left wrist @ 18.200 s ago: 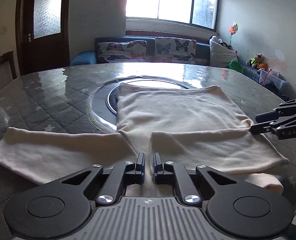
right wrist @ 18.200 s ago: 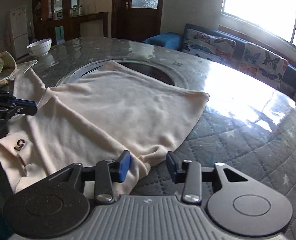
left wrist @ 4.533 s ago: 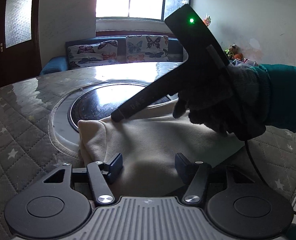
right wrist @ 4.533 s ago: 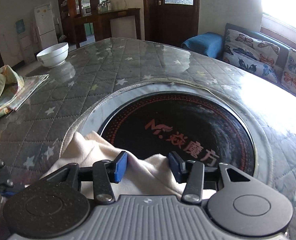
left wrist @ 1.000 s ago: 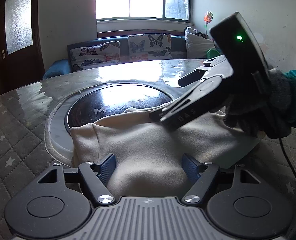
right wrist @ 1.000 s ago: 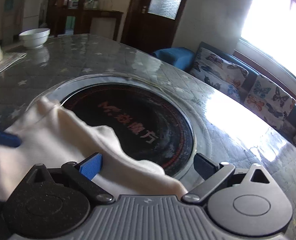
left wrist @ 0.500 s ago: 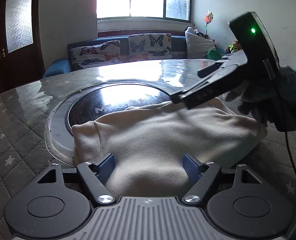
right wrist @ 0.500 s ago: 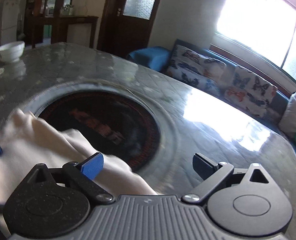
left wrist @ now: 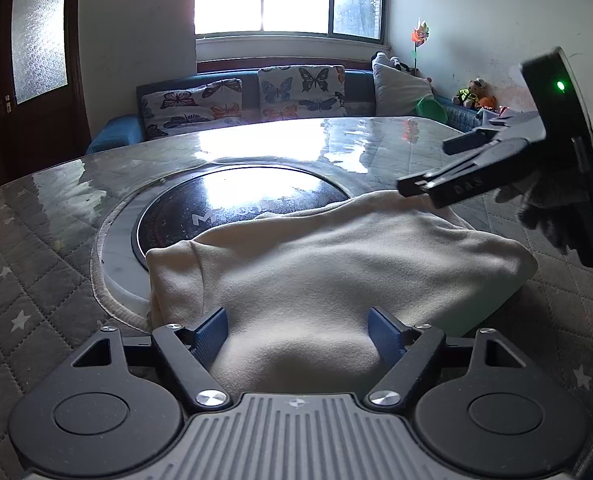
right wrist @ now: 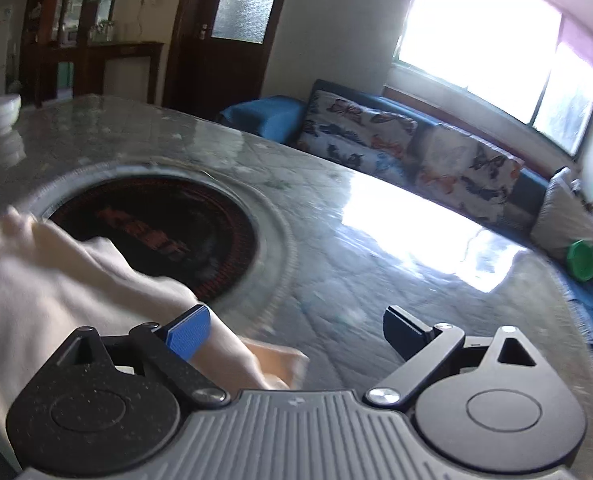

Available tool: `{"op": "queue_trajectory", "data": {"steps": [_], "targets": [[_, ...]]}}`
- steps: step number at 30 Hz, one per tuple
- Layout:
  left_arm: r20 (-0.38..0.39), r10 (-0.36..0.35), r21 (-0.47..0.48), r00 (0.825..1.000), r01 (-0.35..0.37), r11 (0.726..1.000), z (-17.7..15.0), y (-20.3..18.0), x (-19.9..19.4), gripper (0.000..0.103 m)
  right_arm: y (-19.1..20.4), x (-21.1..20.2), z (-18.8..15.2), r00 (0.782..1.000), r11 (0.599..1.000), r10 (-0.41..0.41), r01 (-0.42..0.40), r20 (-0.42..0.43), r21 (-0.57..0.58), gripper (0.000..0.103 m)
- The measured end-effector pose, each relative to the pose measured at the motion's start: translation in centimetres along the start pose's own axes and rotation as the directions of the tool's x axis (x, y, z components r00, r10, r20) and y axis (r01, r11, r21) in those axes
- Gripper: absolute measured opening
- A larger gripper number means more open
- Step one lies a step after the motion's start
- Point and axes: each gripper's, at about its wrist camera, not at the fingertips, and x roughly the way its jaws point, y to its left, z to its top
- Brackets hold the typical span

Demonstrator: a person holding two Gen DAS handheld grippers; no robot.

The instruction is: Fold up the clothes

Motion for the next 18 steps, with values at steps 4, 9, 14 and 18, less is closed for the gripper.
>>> {"op": "queue_trajectory", "data": {"steps": [4,9,14,18], "targets": [[-0.001,0.003,0.001,1.000,-0.003,1.000,0.0,0.0,0.0,0.080,-1.1,0.9,-1.3,0.999,0.999,-0.013,0.014,-0.029,0.035,0.092],[0.001,0.018,0.003,1.000,-0.018,1.000,0.1,-0.1,-0.5,0.080,-1.7,-0.1,-1.0,1.000,0.998,-0.001,0.001,0.002,0.062,0.092],[0.006,0.031,-0.008,1.000,-0.031,1.000,0.0,0.4,-1.1,0.080,-1.6,-1.8,-1.5,1.000,1.000,-0.002,0.002,0.002,0.004,0.091],[0.000,0.038,-0.006,0.999,-0.038,0.999,-0.3,0.5,-0.9,0.080,-2.1,-0.5,-2.2,0.999,0.999,-0.029,0.030,-0.030,0.015,0.090]]}}
